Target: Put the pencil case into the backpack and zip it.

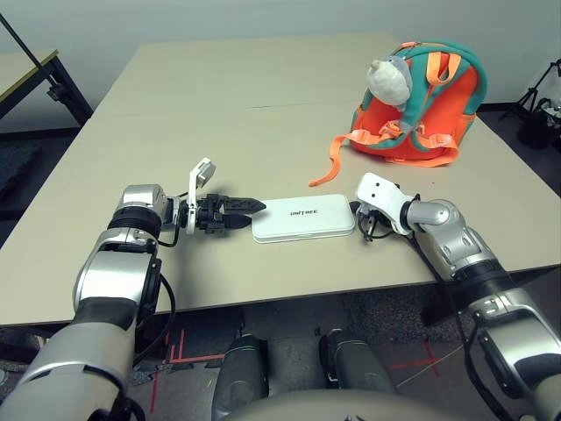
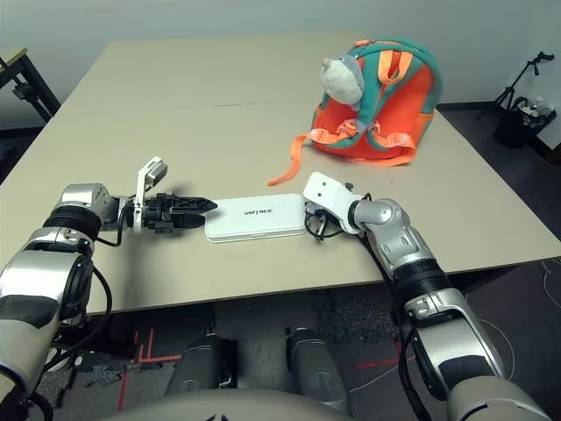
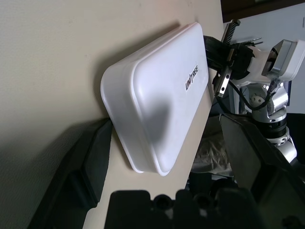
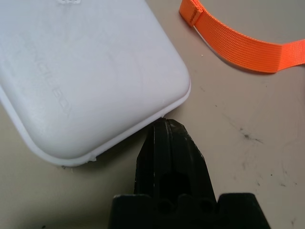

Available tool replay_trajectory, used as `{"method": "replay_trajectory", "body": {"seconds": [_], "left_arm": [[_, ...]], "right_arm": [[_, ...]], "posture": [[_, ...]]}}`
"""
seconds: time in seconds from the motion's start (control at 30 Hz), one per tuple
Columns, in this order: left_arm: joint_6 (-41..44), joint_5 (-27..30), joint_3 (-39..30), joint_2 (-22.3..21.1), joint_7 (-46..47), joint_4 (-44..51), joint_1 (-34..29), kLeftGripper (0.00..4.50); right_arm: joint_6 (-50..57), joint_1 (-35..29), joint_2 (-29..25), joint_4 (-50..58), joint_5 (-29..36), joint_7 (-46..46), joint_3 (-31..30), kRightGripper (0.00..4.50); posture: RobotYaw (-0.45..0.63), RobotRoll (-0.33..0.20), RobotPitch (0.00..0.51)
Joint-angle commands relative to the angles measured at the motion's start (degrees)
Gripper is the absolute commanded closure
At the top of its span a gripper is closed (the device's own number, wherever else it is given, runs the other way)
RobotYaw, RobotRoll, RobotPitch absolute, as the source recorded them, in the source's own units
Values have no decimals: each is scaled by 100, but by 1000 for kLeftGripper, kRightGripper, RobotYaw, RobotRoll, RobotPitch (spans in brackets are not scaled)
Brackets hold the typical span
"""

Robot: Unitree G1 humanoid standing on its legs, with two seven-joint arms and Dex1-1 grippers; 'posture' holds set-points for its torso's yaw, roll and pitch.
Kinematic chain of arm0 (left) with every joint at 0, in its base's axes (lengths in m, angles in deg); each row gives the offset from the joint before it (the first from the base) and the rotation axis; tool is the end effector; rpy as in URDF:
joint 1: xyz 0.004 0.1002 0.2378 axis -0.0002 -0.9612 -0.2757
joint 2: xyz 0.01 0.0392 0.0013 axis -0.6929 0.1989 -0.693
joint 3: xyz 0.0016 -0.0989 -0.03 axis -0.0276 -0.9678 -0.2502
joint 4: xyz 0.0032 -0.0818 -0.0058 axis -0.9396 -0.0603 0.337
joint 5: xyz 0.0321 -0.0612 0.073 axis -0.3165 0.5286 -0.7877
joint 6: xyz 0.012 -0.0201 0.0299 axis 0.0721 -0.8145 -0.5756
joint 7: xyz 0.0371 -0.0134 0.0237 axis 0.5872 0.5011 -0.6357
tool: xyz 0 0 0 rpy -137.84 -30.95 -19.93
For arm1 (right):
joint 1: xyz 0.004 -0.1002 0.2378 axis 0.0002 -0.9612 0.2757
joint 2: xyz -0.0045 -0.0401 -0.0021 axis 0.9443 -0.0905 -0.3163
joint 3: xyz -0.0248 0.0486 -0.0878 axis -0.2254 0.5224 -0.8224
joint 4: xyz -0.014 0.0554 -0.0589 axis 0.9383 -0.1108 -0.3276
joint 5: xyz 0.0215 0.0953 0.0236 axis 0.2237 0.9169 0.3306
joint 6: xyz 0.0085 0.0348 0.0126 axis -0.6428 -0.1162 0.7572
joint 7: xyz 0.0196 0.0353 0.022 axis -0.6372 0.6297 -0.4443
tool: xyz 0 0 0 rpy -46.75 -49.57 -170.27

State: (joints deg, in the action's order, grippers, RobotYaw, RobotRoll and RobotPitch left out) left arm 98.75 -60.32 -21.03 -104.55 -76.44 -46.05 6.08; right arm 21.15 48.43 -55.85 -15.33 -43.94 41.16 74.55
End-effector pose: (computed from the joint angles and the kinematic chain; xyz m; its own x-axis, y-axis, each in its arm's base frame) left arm 0.3096 0.2534 0.0892 0.2583 -0.8953 -0.3629 0.2319 0.4221 -0.8764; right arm 0.2954 -0.1909 0.0906 0.5699 0.6272 -0.5309 -0.8211 0.4104 -0.3966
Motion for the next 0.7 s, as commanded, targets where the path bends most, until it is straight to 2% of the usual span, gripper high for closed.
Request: {"method": "replay_trajectory", "body": {"seconds": [0.03,0.57,0.67,0.7], "left_arm": [[-23,-111,47,132,74,-5,-64,0],[-62,-84,85,128,-126,265,-247,0],[-86,-54,2,119,-42,281,-247,621],[-114,-54,-10,116,-23,286,-247,982]], "right_arm": [[117,51,282,233,18,-317,-444,4453],[601,192,125,572,-48,-741,-622,4453],[586,212,132,528,-55,-733,-620,4500],[569,216,125,500,-61,-727,-617,4500]], "posture": [[-163,0,39],[-153,0,34],[-151,0,34],[-151,0,33]]}}
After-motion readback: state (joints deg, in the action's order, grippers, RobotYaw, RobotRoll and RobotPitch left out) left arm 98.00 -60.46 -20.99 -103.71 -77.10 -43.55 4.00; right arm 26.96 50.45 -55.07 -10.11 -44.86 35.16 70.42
